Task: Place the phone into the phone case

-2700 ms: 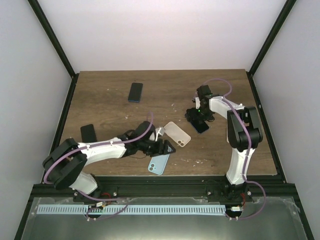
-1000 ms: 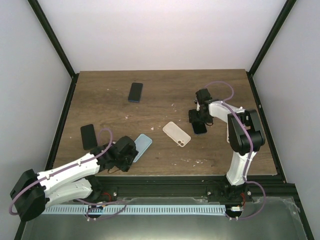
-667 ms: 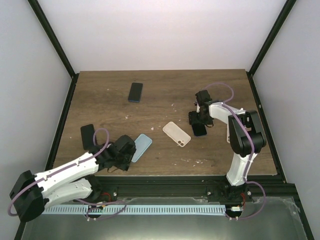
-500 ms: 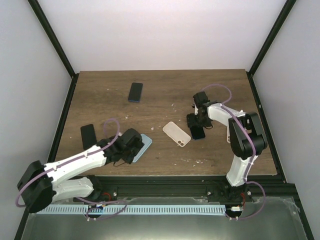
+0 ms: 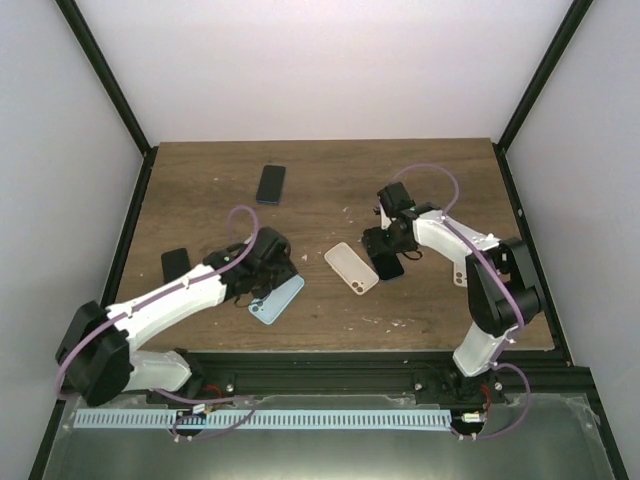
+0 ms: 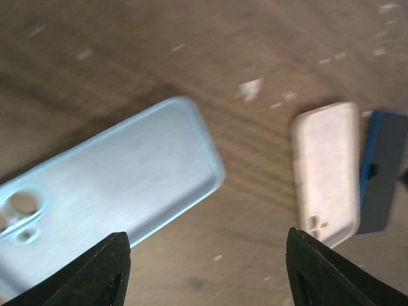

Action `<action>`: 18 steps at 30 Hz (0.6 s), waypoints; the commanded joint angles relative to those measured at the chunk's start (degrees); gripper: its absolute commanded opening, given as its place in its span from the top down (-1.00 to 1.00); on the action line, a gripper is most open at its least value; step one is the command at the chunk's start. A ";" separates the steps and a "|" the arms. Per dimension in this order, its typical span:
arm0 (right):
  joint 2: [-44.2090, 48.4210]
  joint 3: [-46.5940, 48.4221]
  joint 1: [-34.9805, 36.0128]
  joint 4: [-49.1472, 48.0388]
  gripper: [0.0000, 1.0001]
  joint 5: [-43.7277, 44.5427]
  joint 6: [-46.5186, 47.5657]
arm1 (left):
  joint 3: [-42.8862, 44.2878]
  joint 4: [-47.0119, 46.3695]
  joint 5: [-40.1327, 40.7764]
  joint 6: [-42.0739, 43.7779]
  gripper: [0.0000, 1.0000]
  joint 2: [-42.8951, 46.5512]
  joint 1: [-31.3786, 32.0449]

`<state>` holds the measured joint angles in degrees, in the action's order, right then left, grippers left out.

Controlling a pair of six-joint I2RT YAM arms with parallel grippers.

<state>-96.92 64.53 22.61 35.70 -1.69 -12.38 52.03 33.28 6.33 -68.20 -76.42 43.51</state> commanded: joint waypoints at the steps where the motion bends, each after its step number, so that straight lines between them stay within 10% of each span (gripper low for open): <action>1: -2.93 -0.06 0.37 -0.90 -0.75 2.43 4.60 | -7.21 4.43 -3.25 -12.67 -0.37 7.01 0.03; 8: -7.24 1.30 0.35 -2.11 -1.00 -0.23 6.25 | -12.66 20.09 -2.49 -26.56 -0.37 12.13 0.08; 18: -9.03 2.28 0.33 -1.20 -0.88 2.43 6.21 | -17.80 11.86 -1.20 -25.72 -0.22 7.48 0.01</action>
<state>-104.75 65.21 22.70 34.20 -0.95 -6.76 32.88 48.25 3.40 -94.24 -65.76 43.53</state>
